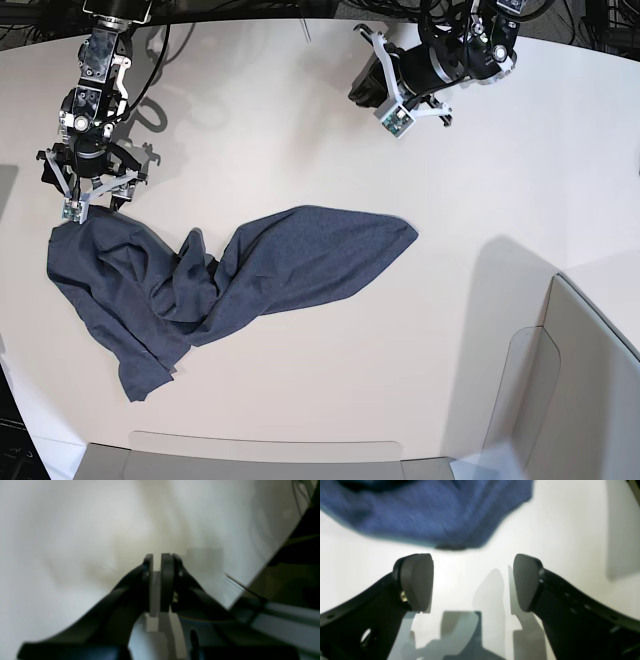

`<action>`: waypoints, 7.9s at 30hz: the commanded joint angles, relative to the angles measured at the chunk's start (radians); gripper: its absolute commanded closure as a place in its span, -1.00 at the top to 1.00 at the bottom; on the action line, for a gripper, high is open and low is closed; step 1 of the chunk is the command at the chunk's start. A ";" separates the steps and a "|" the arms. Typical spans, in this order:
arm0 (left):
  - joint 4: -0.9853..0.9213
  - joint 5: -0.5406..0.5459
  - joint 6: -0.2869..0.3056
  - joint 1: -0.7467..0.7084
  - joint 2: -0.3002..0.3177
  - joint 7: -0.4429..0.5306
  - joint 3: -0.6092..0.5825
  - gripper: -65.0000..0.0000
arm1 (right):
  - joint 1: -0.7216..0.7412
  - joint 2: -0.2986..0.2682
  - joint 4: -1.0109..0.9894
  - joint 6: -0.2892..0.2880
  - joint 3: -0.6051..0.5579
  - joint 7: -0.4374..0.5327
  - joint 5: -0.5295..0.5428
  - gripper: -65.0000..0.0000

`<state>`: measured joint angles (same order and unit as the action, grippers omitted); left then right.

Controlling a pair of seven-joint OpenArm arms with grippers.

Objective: Layout the t-shirt on the table in an organized manner, then fold the t-shirt properly
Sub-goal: 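Lift the gathered shirt fabric with the right gripper and reposition it, then drag the shirt edge with the right gripper along the table, then lift the shirt high with the right gripper and shake it out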

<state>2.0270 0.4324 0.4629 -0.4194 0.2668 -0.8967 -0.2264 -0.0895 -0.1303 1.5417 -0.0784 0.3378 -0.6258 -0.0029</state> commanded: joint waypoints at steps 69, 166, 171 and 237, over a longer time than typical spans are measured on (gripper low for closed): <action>0.014 0.016 0.003 -0.094 0.079 0.020 0.003 -0.59 | -0.191 -0.122 0.498 -0.185 -0.167 -0.056 0.252 0.09; 0.064 -0.289 -0.444 0.135 -0.186 0.563 -0.110 -0.24 | 0.563 0.287 0.398 -0.185 -0.392 -0.191 0.255 -1.00; 0.064 -0.324 -0.474 0.139 -0.191 0.558 -0.195 -0.20 | 0.563 0.287 0.398 -0.185 -0.406 -0.131 0.217 -1.00; -0.226 -0.318 -0.714 0.405 -0.323 0.571 -0.367 -0.21 | 0.563 0.287 0.446 -0.183 -0.438 -0.131 0.111 -1.00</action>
<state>1.7863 0.1162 -0.2543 -0.0227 -0.0494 -0.3466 -0.5892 0.4461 0.1509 1.9709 -0.2584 -0.1005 -0.7925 0.1028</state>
